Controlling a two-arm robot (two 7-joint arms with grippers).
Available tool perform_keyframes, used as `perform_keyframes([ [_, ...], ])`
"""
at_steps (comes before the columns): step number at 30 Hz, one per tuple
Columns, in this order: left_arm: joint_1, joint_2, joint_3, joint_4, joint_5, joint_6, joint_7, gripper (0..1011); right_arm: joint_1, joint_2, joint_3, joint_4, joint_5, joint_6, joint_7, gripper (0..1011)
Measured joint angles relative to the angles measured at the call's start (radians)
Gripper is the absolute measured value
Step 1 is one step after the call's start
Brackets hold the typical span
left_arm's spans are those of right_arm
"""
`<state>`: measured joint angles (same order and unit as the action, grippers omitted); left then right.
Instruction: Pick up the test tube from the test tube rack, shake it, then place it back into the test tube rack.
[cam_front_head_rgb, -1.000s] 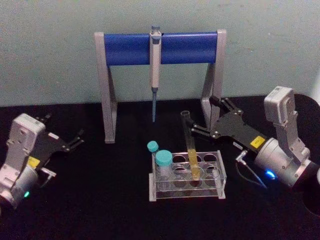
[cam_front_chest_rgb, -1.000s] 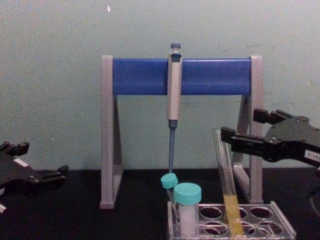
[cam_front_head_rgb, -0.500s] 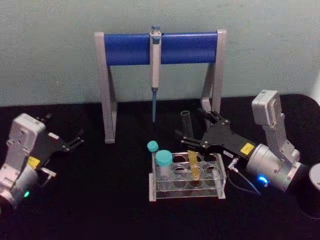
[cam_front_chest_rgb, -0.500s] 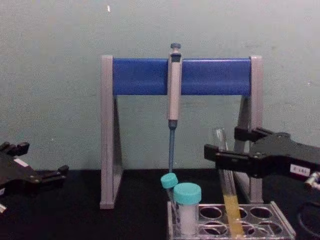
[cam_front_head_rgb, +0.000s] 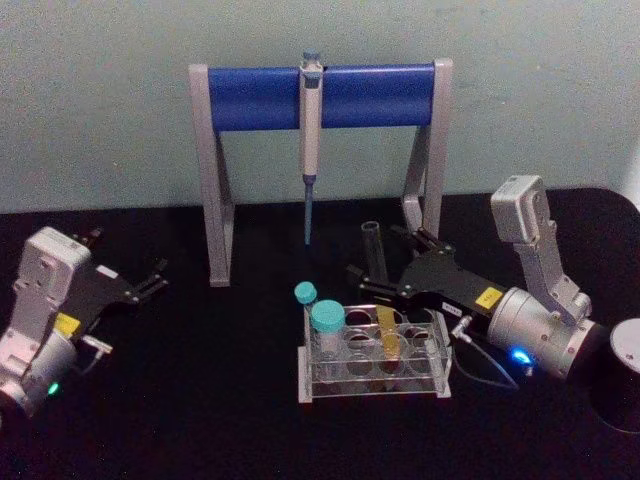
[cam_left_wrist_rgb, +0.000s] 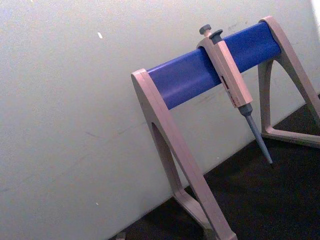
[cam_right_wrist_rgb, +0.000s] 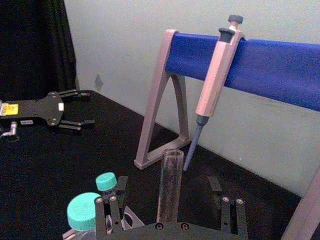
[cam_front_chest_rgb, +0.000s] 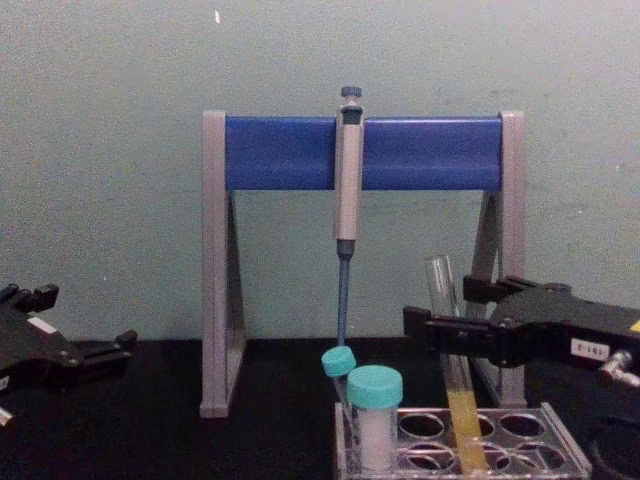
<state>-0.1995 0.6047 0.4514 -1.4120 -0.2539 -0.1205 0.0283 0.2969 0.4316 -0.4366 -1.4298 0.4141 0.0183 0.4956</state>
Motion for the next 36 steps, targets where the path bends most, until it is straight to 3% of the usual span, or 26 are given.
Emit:
perform_keyframes([
  [17,0.0,0.0,0.0,0.0,0.0,0.0,0.0,1001,0.008,-0.006,0.001,0.014,-0.007,0.04,-0.006,1000],
  [36,0.0,0.0,0.0,0.0,0.0,0.0,0.0,1001,0.006,-0.004,0.005,0.013,0.002,0.04,0.003,1000],
])
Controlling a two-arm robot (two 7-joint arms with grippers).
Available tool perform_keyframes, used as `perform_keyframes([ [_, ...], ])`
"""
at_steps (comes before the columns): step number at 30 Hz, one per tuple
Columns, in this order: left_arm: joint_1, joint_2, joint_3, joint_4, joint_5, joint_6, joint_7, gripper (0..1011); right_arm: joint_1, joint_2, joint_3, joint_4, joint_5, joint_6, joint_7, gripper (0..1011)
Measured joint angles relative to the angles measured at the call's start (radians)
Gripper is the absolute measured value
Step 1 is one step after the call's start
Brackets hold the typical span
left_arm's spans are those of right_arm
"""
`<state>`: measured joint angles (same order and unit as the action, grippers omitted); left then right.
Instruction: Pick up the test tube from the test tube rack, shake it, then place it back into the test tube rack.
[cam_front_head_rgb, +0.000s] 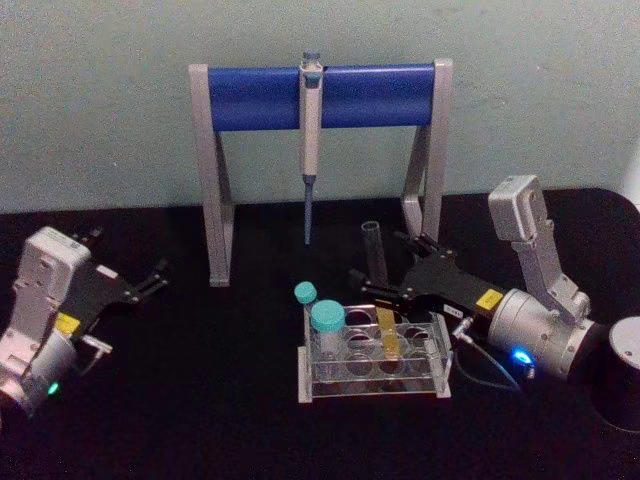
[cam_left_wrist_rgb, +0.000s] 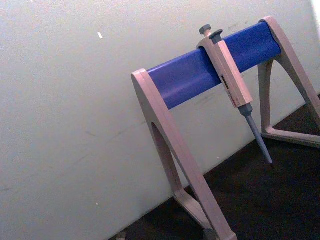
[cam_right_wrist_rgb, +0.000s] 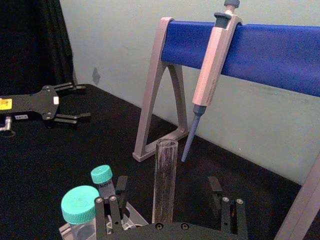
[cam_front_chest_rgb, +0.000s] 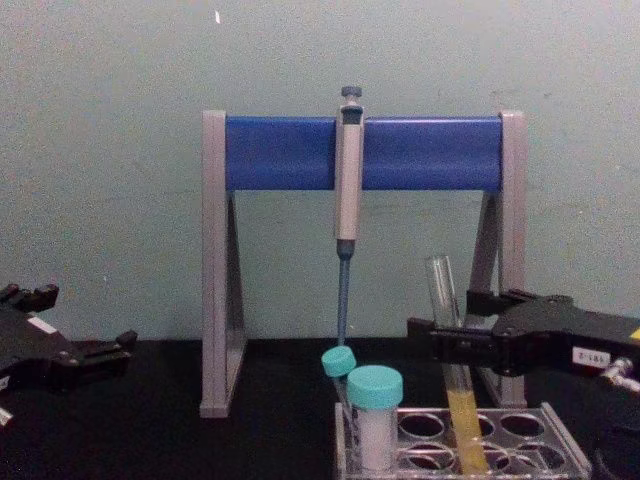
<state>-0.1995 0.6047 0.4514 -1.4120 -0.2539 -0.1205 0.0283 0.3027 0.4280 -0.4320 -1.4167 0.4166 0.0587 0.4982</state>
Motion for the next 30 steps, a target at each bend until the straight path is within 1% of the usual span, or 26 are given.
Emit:
perform_keyframes([
  [3,0.0,0.0,0.0,0.0,0.0,0.0,0.0,1001,0.0,0.0,0.0,0.0,0.0,0.0,0.0,997],
  [9,0.0,0.0,0.0,0.0,0.0,0.0,0.0,1001,0.0,0.0,-0.001,0.0,-0.001,-0.001,0.0,883],
  [12,0.0,0.0,0.0,0.0,0.0,0.0,0.0,1001,0.0,0.0,-0.001,0.0,-0.001,-0.001,-0.001,772],
  [13,0.0,0.0,0.0,0.0,0.0,0.0,0.0,1001,0.0,0.0,-0.001,0.0,-0.001,-0.001,-0.001,772],
  [14,0.0,0.0,0.0,0.0,0.0,0.0,0.0,1001,0.0,0.0,-0.001,0.0,-0.001,-0.001,-0.001,735],
  [15,0.0,0.0,0.0,0.0,0.0,0.0,0.0,1001,0.0,0.0,-0.001,0.0,-0.001,-0.001,-0.001,675],
  [18,0.0,0.0,0.0,0.0,0.0,0.0,0.0,1001,0.0,0.0,-0.001,0.0,-0.002,-0.001,-0.001,618],
  [19,0.0,0.0,0.0,0.0,0.0,0.0,0.0,1001,0.0,0.0,-0.001,0.0,-0.002,-0.001,-0.001,559],
  [25,0.0,0.0,0.0,0.0,0.0,0.0,0.0,1001,0.0,0.0,-0.001,0.0,-0.002,-0.001,-0.001,390],
  [26,0.0,0.0,0.0,0.0,0.0,0.0,0.0,1001,0.0,0.0,-0.001,0.0,-0.002,-0.001,-0.001,328],
  [28,0.0,0.0,0.0,0.0,0.0,0.0,0.0,1001,0.0,0.0,-0.001,0.0,-0.002,-0.001,-0.002,252],
  [30,0.0,0.0,0.0,0.0,0.0,0.0,0.0,1001,0.0,0.0,-0.001,0.0,-0.001,-0.001,-0.002,232],
])
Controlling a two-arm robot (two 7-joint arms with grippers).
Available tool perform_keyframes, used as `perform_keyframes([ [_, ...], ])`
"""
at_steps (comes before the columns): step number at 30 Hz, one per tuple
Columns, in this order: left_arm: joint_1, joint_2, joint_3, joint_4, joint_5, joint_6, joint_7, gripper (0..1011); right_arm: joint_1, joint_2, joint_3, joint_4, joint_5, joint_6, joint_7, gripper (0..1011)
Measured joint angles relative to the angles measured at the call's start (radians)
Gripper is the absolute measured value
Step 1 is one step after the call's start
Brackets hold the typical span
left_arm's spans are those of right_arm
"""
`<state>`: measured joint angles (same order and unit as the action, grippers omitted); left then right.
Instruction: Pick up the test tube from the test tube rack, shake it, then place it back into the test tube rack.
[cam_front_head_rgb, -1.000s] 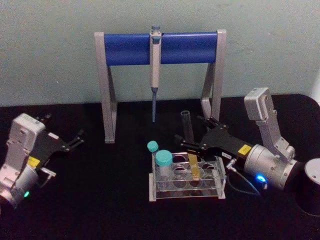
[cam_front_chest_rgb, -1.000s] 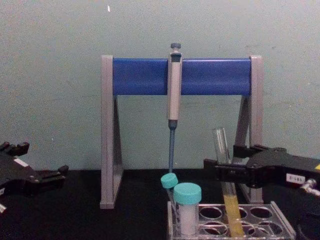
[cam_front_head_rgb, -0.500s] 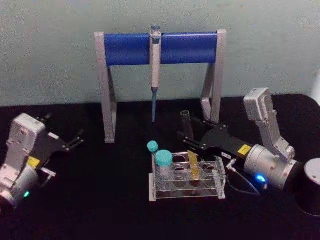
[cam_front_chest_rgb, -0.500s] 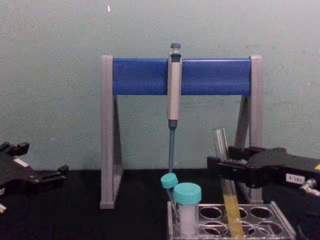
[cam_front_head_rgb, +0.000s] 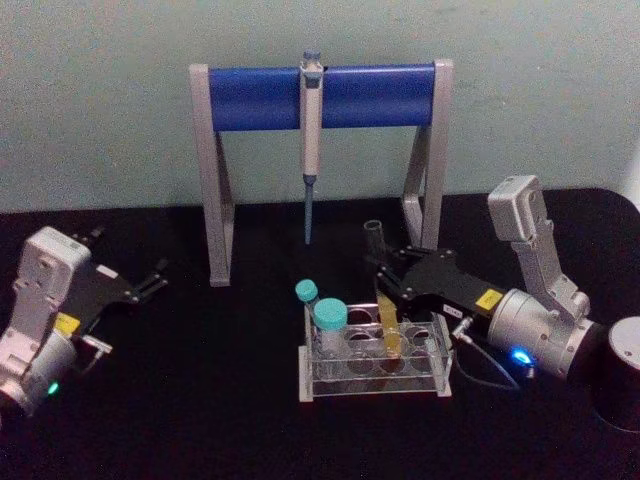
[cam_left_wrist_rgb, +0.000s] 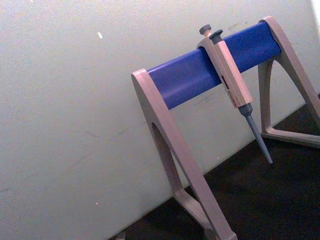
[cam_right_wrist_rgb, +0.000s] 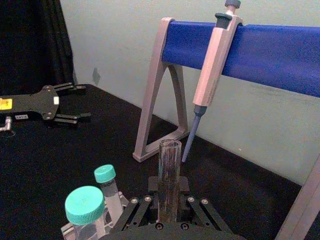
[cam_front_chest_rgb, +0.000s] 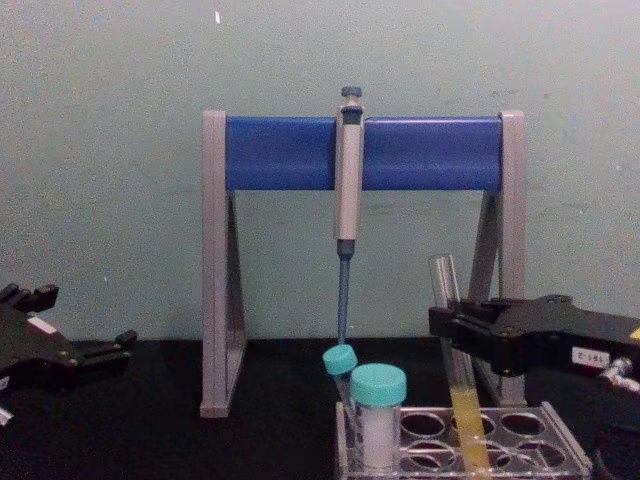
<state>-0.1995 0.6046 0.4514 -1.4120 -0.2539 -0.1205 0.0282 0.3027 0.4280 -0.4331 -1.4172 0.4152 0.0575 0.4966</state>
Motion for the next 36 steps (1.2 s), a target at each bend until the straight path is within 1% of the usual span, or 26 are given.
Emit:
perform_keyframes([
  [23,0.0,0.0,0.0,0.0,0.0,0.0,0.0,1001,0.0,0.0,0.0,0.0,0.0,0.0,0.0,229],
  [26,0.0,0.0,0.0,0.0,0.0,0.0,0.0,1001,-0.005,0.003,0.003,-0.005,0.0,-0.017,0.002,229],
  [30,0.0,0.0,0.0,0.0,0.0,0.0,0.0,1001,-0.016,0.008,0.014,-0.022,0.011,-0.038,0.009,229],
  [36,0.0,0.0,0.0,0.0,0.0,0.0,0.0,1001,-0.04,0.018,0.038,-0.064,0.042,-0.07,0.017,229],
])
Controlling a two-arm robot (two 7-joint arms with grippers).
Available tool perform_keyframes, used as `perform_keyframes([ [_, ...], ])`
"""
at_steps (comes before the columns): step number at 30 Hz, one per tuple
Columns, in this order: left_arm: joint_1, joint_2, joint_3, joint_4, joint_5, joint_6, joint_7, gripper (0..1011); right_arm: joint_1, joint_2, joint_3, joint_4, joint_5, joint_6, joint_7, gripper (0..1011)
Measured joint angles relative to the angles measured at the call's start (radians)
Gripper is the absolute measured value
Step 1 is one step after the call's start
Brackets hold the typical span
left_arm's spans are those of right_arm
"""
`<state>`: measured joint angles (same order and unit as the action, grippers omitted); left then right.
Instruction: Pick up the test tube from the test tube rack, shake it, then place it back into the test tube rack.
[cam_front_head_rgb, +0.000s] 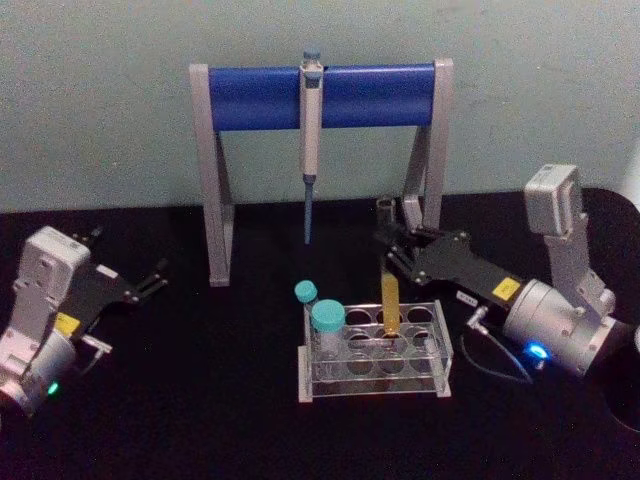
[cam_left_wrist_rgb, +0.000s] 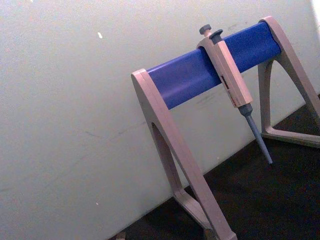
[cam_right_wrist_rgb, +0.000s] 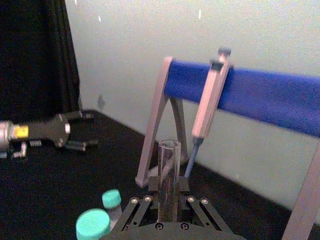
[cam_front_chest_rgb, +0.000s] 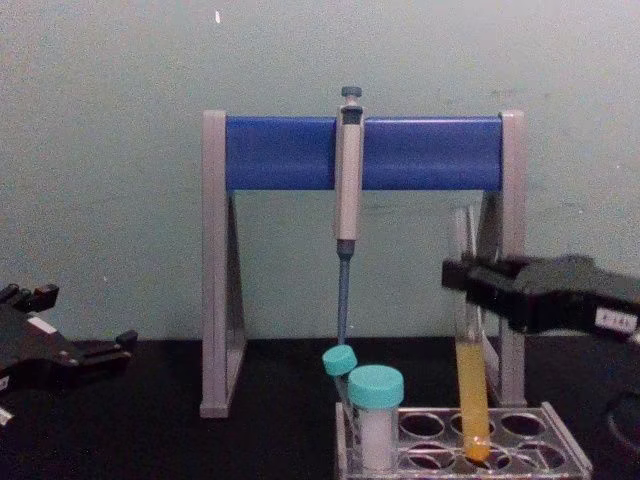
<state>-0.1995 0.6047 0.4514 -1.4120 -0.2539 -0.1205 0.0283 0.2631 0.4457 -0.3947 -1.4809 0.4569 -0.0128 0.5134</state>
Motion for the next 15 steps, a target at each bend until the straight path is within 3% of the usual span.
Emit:
perform_keyframes([
  [8,0.0,0.0,0.0,0.0,0.0,0.0,0.0,1001,-0.041,0.004,0.046,-0.06,0.039,-0.106,0.011,229],
  [15,0.0,0.0,0.0,0.0,0.0,0.0,0.0,1001,-0.064,0.0,0.075,-0.078,0.047,-0.178,0.012,229],
])
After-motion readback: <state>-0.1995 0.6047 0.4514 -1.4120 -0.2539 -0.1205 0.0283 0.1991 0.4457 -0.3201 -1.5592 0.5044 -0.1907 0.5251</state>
